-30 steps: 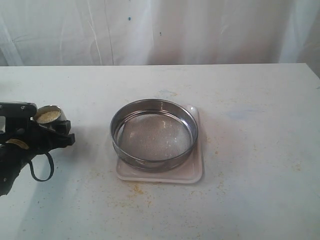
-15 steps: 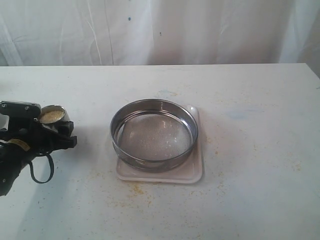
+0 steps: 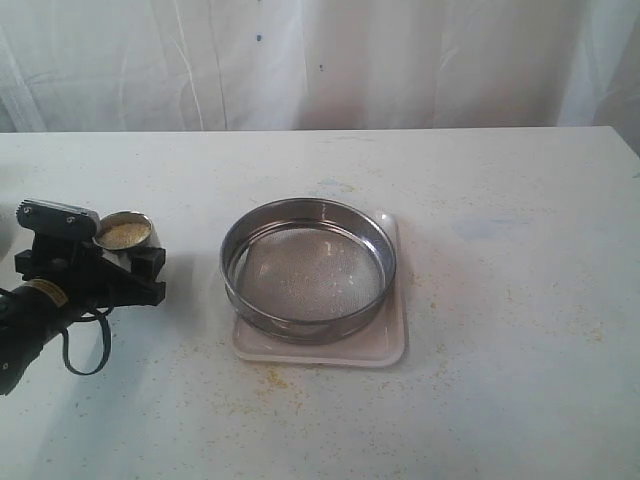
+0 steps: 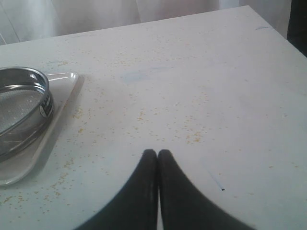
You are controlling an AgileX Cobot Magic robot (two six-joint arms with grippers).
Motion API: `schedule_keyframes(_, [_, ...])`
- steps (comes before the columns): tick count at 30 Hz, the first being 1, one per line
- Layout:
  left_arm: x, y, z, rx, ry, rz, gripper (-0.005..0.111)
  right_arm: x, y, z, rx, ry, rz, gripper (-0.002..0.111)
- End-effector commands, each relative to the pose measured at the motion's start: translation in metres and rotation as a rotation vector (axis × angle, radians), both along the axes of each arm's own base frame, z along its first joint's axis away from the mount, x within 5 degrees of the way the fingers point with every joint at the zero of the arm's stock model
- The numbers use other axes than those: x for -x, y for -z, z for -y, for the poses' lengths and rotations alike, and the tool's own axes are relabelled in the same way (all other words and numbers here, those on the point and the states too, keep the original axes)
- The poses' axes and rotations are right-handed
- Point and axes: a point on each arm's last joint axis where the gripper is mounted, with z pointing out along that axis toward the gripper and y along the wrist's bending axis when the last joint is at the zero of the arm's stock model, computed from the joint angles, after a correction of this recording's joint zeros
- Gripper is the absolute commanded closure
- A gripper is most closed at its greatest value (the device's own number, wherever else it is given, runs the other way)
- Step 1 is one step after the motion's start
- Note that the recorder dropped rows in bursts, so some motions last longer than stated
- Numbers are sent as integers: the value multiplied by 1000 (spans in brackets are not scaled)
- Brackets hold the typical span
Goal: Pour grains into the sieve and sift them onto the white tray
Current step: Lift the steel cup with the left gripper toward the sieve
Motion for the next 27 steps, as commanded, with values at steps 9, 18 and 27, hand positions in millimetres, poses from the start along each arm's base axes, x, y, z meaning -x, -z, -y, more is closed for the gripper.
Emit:
schedule_keyframes(9, [7, -1, 13, -18, 98, 5, 107, 0, 2, 0, 0, 2, -6, 108])
schedule_keyframes(18, [8, -11, 18, -18, 132, 37, 107, 0, 2, 0, 0, 2, -6, 108])
schedule_keyframes(27, [9, -43, 21, -11, 166, 123, 107, 0, 2, 0, 0, 2, -6, 108])
